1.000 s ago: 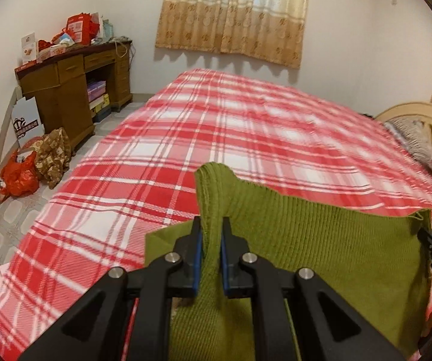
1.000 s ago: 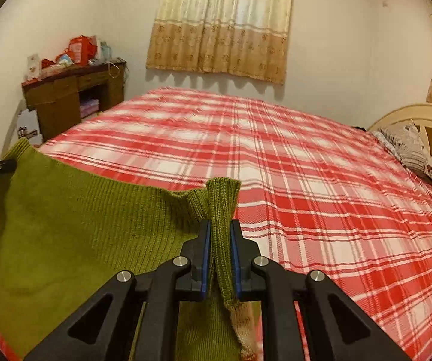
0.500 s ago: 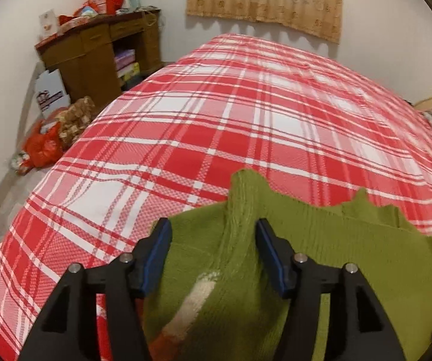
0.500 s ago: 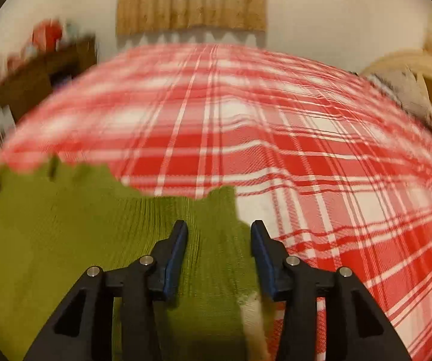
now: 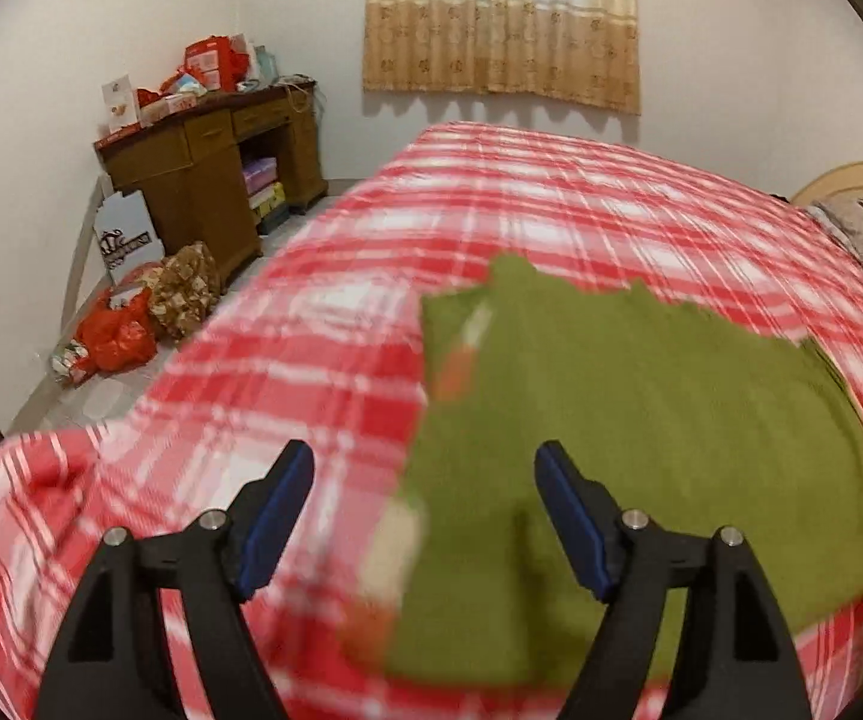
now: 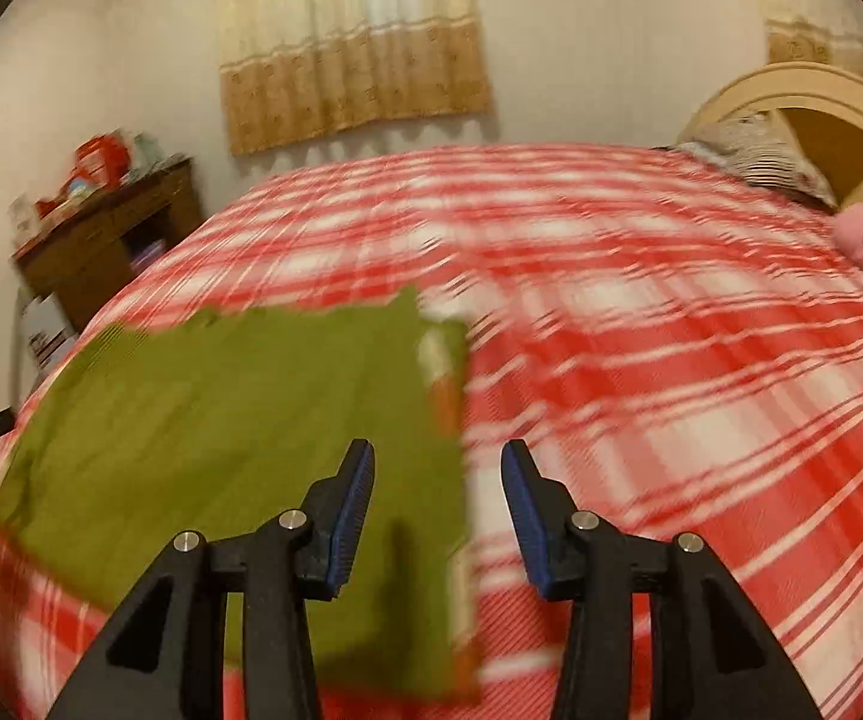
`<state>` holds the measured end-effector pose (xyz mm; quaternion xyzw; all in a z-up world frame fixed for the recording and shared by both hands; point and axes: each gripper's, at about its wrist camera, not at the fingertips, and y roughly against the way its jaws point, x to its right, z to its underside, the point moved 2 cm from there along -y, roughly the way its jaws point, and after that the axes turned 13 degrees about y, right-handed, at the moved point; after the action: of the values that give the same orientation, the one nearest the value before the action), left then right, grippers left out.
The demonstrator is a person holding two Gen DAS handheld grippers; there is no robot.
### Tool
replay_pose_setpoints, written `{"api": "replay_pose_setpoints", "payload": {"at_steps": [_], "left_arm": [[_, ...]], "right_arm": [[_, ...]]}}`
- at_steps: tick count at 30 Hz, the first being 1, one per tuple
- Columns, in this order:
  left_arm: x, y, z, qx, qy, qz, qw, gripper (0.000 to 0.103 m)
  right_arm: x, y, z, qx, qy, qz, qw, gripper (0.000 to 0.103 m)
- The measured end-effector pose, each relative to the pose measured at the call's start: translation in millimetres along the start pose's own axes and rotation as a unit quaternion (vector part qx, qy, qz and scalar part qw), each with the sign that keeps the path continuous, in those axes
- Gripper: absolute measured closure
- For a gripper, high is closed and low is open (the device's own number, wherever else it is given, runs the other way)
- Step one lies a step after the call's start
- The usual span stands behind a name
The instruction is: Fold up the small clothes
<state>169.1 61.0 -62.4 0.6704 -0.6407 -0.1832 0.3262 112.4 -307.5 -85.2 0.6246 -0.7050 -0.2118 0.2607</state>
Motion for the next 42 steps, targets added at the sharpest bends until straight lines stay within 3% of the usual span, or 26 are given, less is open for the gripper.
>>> {"api": "replay_pose_setpoints", "payload": {"at_steps": [4,7,9,16,22,28,33,35,37,38,40,42], "left_arm": [[10,-6,20,-0.017,-0.014,-0.001,0.9997,0.024],[4,-12,28,-0.032,-0.002,-0.005,0.9995,0.024],[0,-15,32,-0.04,0.005,-0.001,0.9992,0.024],[-21,-19,39,-0.041,0.023,-0.001,0.9989,0.013],[-37,-5,46,-0.024,0.031,0.009,0.9992,0.013],[-59,5,36,-0.009,0.109,0.026,0.9936,0.013],[-43,-7,35,-0.035,0.121,0.069,0.9896,0.015],[-35,-19,38,-0.057,0.129,0.084,0.9865,0.015],[-30,-22,37,-0.045,0.126,0.073,0.9884,0.014],[-25,-24,36,-0.043,0.122,0.072,0.989,0.014],[-22,-23,34,-0.037,0.13,0.073,0.9881,0.018],[-20,-25,31,-0.035,0.143,0.083,0.9857,0.045]], "right_arm": [[-22,-3,15,-0.008,0.024,-0.013,1.0,0.058],[-25,-18,33,-0.05,0.034,-0.001,0.998,0.058],[-23,-17,39,-0.049,0.035,-0.005,0.998,0.059],[-20,-2,50,-0.06,0.056,0.02,0.996,0.06],[-16,5,44,-0.059,0.037,0.013,0.997,0.06],[-63,26,19,0.0,0.067,-0.036,0.997,0.063],[-108,5,5,0.008,0.093,-0.08,0.992,0.063],[-120,-15,12,-0.016,0.104,-0.086,0.991,0.063],[-122,-30,23,-0.035,0.108,-0.084,0.99,0.063],[-120,-27,25,-0.017,0.101,-0.089,0.991,0.063],[-116,-26,26,-0.018,0.092,-0.098,0.991,0.063],[-113,-27,28,-0.015,0.086,-0.104,0.991,0.063]]}}
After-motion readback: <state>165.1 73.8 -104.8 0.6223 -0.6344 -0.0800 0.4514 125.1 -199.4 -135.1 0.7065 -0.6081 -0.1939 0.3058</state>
